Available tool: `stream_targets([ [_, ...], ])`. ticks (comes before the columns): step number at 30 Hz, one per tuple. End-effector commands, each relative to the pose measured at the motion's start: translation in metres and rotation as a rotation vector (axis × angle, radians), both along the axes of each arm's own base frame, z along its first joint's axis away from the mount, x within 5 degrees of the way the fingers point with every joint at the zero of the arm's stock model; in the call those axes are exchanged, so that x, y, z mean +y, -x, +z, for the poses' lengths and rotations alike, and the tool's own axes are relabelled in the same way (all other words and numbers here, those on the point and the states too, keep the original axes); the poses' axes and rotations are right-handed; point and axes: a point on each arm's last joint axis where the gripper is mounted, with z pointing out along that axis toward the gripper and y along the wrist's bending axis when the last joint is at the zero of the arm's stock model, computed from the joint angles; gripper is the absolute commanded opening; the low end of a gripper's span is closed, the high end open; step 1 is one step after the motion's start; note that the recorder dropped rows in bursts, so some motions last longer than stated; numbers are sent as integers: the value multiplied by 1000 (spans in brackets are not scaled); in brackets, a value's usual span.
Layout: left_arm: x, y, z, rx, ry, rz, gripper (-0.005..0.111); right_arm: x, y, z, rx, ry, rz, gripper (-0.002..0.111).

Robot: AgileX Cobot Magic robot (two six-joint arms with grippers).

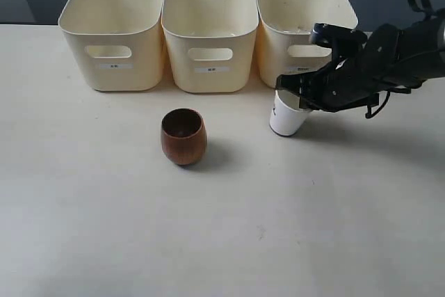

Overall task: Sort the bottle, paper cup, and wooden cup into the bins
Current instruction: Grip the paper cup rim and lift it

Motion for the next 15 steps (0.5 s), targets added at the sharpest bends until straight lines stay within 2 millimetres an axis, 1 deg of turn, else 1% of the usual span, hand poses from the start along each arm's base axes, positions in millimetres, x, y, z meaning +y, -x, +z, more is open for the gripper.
stream_targets([
  [1,0,0,0,-7,2,-3,0,-1,-2,2,-21,2,-2,0],
  [4,0,0,0,-9,2,-3,0,-1,-2,7,-34,-2,-2,0],
  [7,0,0,0,-9,2,-3,0,0,0,23,-69,-14,3,0],
  [10,0,0,0,-9,2,-3,0,7,6,49,-135,-35,26,0],
  [12,0,0,0,-9,2,-3,0,18,14,70,-193,-55,59,0],
  [13,0,0,0,-9,2,-3,0,23,17,77,-216,-62,73,0],
  [15,0,0,0,-9,2,-3,0,37,26,99,-305,-82,116,0],
])
